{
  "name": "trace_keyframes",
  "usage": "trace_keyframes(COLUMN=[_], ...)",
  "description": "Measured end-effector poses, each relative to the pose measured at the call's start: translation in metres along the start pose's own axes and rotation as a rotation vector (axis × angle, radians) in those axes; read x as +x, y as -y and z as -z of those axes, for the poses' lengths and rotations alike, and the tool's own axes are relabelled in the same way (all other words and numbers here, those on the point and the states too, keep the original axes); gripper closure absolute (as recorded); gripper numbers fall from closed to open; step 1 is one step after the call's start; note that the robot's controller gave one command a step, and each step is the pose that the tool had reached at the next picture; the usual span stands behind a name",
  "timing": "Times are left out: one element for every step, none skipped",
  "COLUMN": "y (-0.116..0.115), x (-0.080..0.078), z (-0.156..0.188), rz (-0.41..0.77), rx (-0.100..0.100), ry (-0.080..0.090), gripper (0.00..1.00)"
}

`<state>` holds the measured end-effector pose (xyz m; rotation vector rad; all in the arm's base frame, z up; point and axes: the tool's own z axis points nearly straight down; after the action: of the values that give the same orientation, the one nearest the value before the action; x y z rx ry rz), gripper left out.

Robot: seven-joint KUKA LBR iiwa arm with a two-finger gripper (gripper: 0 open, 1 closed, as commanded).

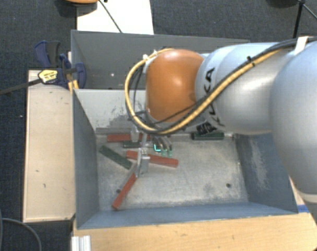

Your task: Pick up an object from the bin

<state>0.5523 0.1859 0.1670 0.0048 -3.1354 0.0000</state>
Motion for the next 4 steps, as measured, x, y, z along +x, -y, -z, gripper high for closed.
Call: trace_keyframes(y=[0.001,0.016,-0.004,0.038], x=[-0.002,-0.004,-0.003,-0.009], z=[0.005,-0.035,-0.091,-0.092], rz=[-0.004,0.002,-0.069,-0.034], rx=[-0.002,-0.005,0.000,-0.001], ry=[0.008,0.016,0.009,0.011], gripper=[0.00,0.00,0.00,1.00])
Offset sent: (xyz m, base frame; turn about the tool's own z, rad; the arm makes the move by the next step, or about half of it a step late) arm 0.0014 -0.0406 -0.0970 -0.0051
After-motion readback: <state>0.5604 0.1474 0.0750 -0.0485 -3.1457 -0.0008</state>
